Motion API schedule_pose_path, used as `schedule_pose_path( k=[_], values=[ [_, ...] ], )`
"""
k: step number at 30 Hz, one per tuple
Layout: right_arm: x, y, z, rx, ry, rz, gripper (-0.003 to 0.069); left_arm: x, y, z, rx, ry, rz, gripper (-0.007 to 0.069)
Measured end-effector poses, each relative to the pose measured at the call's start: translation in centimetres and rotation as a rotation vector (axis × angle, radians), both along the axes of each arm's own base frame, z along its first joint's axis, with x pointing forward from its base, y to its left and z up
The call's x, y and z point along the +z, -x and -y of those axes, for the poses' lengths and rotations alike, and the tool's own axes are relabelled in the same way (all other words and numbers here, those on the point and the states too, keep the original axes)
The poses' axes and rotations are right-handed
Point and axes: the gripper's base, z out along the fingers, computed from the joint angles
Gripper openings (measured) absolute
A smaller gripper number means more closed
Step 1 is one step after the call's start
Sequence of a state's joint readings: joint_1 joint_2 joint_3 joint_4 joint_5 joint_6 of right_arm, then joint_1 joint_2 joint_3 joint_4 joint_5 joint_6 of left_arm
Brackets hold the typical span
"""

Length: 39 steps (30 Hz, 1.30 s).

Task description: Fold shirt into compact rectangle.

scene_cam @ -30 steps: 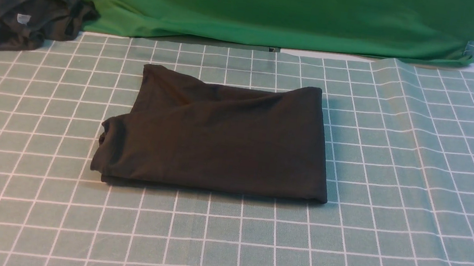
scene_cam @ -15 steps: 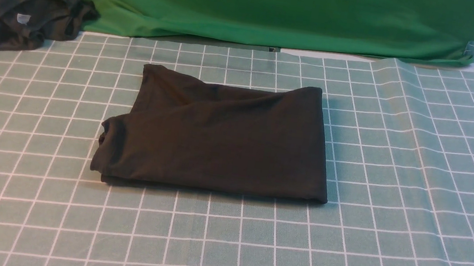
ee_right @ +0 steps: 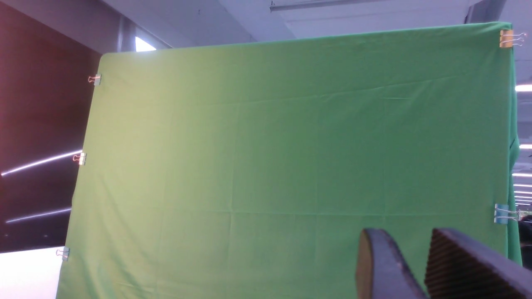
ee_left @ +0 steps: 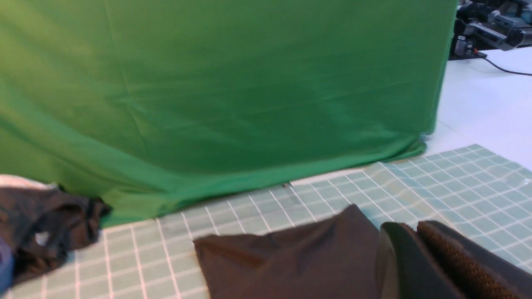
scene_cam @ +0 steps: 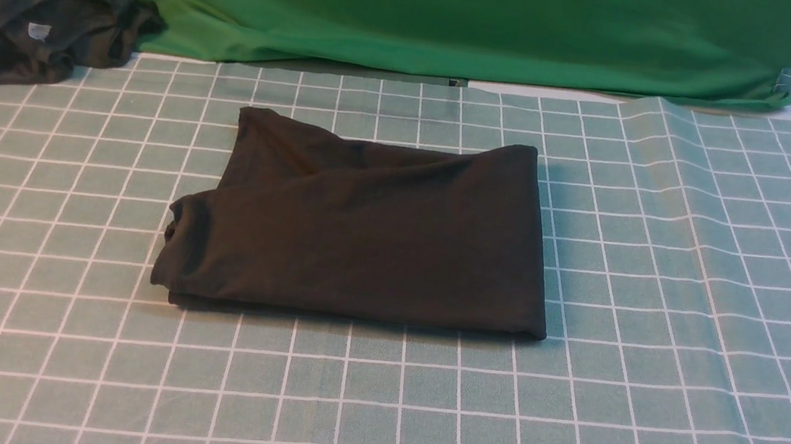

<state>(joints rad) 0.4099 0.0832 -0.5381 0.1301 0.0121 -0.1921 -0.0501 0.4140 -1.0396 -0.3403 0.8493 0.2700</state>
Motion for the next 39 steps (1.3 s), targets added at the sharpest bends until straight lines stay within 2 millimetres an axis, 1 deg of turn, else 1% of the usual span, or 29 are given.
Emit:
schedule_pose_path(
  k=[2,3,4,6,7,9,10,11,12,13,14,15,16,17,19,29,34,39],
  values=[
    [0.0,0.0,0.0,0.0,0.0,0.001,0.0185,-0.4,-0.7,-0.3,0.04,-0.007,0.045,0.0011],
    [0.0,0.0,0.0,0.0,0.0,0.001,0.0188,-1.2,-1.3,-0.6,0.077,-0.003,0.07,0.0011],
    [0.0,0.0,0.0,0.0,0.0,0.001,0.0189,-1.7,-1.5,-0.8,0.101,-0.002,0.081,0.0011],
    [0.0,0.0,0.0,0.0,0.0,0.001,0.0193,-3.9,-2.4,-1.4,0.167,0.03,0.106,0.0011],
    [0.0,0.0,0.0,0.0,0.0,0.001,0.0195,-5.5,-2.8,-1.6,0.192,0.054,0.098,0.0011],
    [0.0,0.0,0.0,0.0,0.0,0.001,0.0202,-8.8,-3.1,-1.9,0.238,0.084,0.143,0.0011],
    [0.0,0.0,0.0,0.0,0.0,0.001,0.0202,-9.5,-3.3,-2.0,0.242,0.097,0.14,0.0011],
    [0.0,0.0,0.0,0.0,0.0,0.001,0.0204,-11.7,-3.2,-2.1,0.261,0.104,0.167,0.0011],
    [0.0,0.0,0.0,0.0,0.0,0.001,0.0206,-14.3,-3.4,-2.3,0.285,0.109,0.179,0.0011],
    [0.0,0.0,0.0,0.0,0.0,0.001,0.0208,-15.7,-3.2,-2.3,0.298,0.115,0.193,0.0011],
    [0.0,0.0,0.0,0.0,0.0,0.001,0.0212,-17.8,-3.3,-2.4,0.317,0.114,0.187,0.0011],
    [0.0,0.0,0.0,0.0,0.0,0.001,0.0214,-19.1,-3.3,-2.5,0.327,0.114,0.184,0.0011],
    [0.0,0.0,0.0,0.0,0.0,0.001,0.0214,-19.5,-3.3,-2.5,0.332,0.114,0.181,0.0011],
    [0.0,0.0,0.0,0.0,0.0,0.001,0.0216,-22.1,-3.6,-2.6,0.343,0.108,0.134,0.0011],
    [0.0,0.0,0.0,0.0,0.0,0.001,0.0218,-23.7,-3.8,-2.6,0.345,0.102,0.089,0.0011],
    [0.0,0.0,0.0,0.0,0.0,0.001,0.0237,-25.1,-3.7,-2.6,0.351,0.055,-0.04,0.0013],
    [0.0,0.0,0.0,0.0,0.0,0.001,0.0237,-25.2,-3.7,-2.6,0.349,0.065,-0.049,0.0013],
    [0.0,0.0,0.0,0.0,0.0,0.0,0.0237,-25.2,-3.7,-2.5,0.343,0.119,-0.056,0.0013]
  ],
)
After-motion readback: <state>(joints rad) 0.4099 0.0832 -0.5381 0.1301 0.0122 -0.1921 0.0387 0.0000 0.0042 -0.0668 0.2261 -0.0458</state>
